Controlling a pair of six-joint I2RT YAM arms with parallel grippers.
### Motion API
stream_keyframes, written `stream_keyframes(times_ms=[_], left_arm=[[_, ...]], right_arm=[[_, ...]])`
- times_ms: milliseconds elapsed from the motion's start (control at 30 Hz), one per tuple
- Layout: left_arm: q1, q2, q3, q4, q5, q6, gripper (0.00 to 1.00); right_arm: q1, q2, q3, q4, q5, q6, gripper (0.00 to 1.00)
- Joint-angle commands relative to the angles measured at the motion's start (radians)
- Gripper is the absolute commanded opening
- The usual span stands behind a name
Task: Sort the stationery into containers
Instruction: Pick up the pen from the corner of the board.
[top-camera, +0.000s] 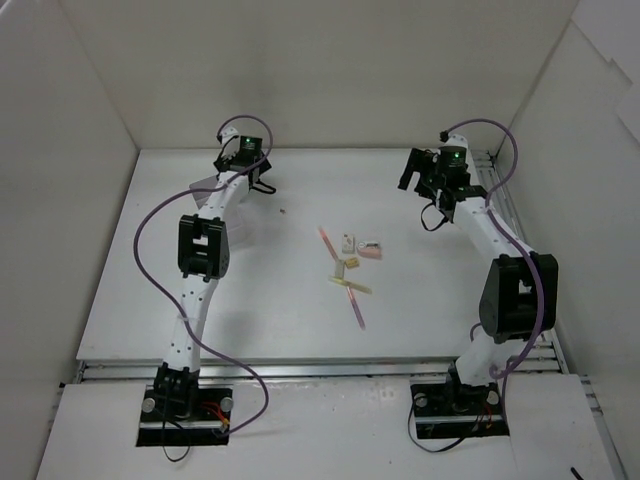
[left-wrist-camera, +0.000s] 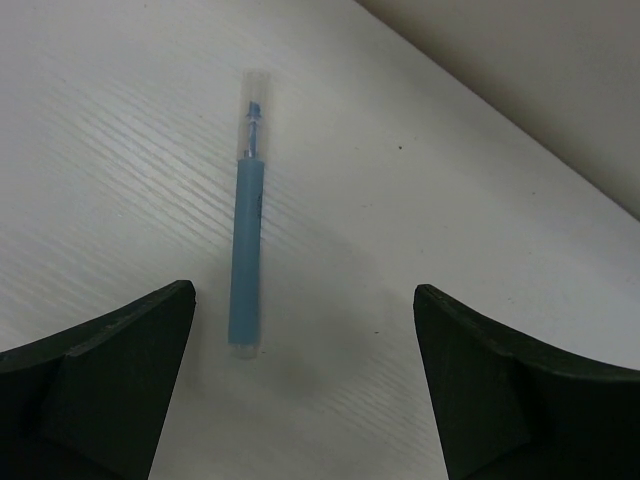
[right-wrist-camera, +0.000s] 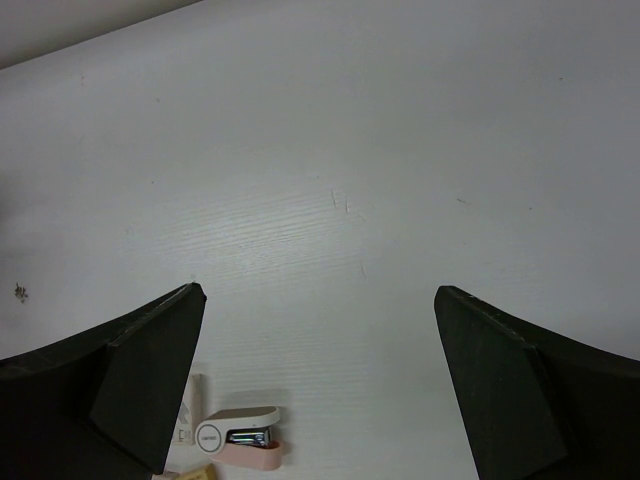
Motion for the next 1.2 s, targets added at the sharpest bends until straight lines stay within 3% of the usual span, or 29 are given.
stream_keyframes(times_ms=[0,200,367,667,700,1000,1167], left_arm=[[0.009,-0.022,0.058,0.058,-0.020,-0.024,0.86],[0.018,-0.025,0.038,0.084,-0.030,-0.064,0.76],[0.039,-0.016,0.024,0.066,0.003,-0.164,0.61],[0.049,-0.031,-0.011,0.005,0.020,-0.250,0.51],[0.049,-0.028,-0.010,0.005,0.031,-0.258,0.48],[0.049,-0.022,0.006,-0.012,0.045,-0.251,0.24],[0.049,-0.028,0.009,-0.050,0.037,-0.256,0.20]], right_arm=[[-0.018,-0.008,0.046,0.027,-0.027,0.011,0.98],[-0.040,0.005,0.047,0.024,-0.052,0.018,0.98],[-0.061,0.005,0.049,0.016,-0.070,0.029,0.98],[-0.063,-0.005,0.037,0.015,-0.075,0.049,0.98],[-0.108,-0.005,0.034,0.015,-0.079,0.054,0.98],[-0.126,-0.029,0.015,0.016,-0.109,0.075,0.98],[-0.130,-0.040,0.006,0.015,-0.110,0.083,0.98]])
